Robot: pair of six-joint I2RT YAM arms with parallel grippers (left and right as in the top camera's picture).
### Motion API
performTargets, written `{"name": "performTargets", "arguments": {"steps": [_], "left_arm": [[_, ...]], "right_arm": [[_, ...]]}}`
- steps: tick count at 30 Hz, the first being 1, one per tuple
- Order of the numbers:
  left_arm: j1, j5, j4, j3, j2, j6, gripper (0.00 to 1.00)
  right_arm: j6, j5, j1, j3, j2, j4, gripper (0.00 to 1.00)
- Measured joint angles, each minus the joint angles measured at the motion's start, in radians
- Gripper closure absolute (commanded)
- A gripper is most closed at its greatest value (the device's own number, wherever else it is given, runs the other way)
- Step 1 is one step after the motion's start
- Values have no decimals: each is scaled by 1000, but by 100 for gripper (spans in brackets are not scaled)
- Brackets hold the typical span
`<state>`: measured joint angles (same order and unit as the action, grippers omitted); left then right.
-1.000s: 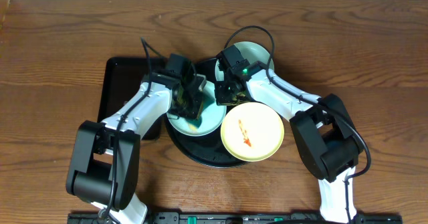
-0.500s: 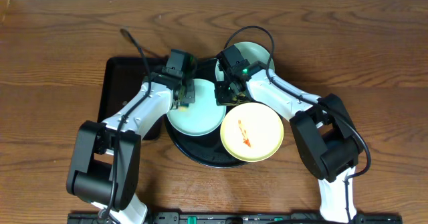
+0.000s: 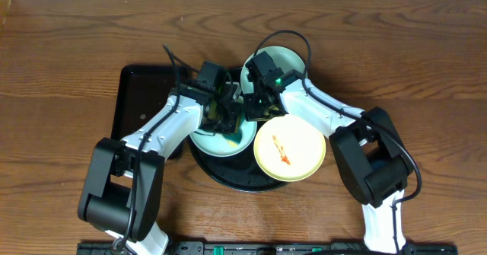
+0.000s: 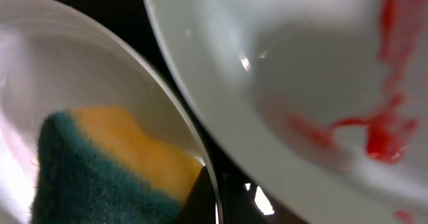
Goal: Clean dirty plates on tray and stack at the side
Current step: 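Scrub the left mint plate with the sponge in the left gripper, then lift the sponge back toward the black tray with the left gripper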
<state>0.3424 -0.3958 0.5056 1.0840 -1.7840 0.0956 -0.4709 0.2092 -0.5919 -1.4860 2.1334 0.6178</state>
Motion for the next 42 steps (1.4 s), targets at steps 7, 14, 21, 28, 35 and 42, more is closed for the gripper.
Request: {"name": "performTargets", "arguments": {"steps": [7,14,21,28,35,42], "left_arm": [[0,266,-198,-7,0,90,93],[-4,550,-78,-7,0,311,93],[-12,359,3,0,4,246,93],[-9,23,27,18,68,93,93],[-136,146,21,87,245,115,93],[-315,311,45,91,291,192,92]], "right_arm": [[0,1,5,0,0,-1,99],[0,0,5,0,0,-1,99],[0,1,5,0,0,-1,99],[0,3,5,0,0,0,99],[1,8,5,0,0,1,99],[62,18,5,-19,0,39,99]]}}
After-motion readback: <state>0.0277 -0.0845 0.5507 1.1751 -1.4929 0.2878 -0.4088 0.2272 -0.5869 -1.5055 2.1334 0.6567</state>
